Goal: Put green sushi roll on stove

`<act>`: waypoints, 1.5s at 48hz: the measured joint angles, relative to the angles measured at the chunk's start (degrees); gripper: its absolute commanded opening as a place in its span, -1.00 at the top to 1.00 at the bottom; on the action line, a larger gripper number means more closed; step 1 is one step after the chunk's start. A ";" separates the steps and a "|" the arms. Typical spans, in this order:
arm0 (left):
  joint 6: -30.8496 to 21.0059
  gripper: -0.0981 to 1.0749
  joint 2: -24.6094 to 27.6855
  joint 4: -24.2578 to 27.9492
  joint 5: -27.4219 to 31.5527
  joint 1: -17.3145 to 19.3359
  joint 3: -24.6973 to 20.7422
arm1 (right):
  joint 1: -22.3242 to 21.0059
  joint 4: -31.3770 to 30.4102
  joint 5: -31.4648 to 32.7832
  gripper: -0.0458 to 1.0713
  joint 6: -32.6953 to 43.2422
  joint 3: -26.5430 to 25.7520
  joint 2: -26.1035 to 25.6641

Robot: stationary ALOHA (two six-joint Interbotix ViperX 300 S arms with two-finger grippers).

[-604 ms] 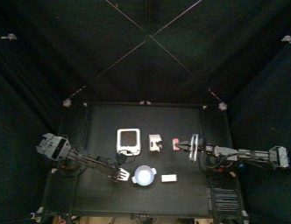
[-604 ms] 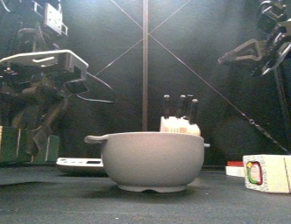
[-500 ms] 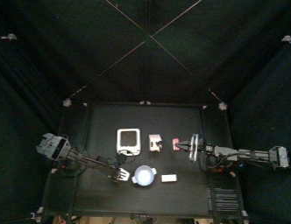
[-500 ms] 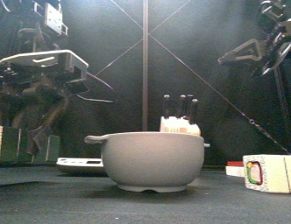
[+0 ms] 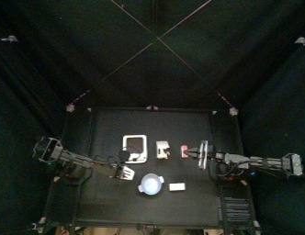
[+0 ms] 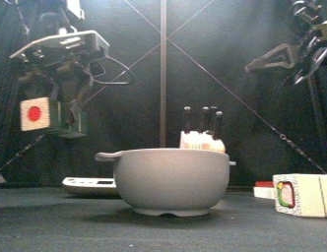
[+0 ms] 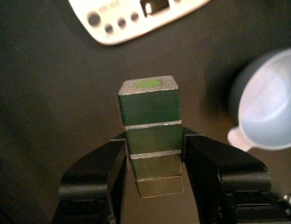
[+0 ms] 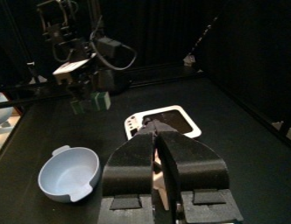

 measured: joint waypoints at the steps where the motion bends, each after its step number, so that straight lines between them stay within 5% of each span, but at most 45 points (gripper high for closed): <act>1: 0.09 -0.09 -0.18 0.53 0.00 0.53 -0.09 | 0.00 0.00 0.00 0.89 0.00 0.09 0.00; 25: 8.09 -0.09 -1.32 8.17 -1.67 13.01 -0.79 | -0.70 -1.14 0.00 0.89 0.00 0.79 -0.35; 41: 9.23 -0.09 0.00 11.25 -13.71 21.62 -0.62 | -1.23 -1.23 0.00 0.89 0.00 0.79 -0.35; 72: 9.32 -0.10 8.35 10.63 -18.63 26.81 -0.53 | -1.32 -1.23 0.00 0.89 0.00 1.05 -0.35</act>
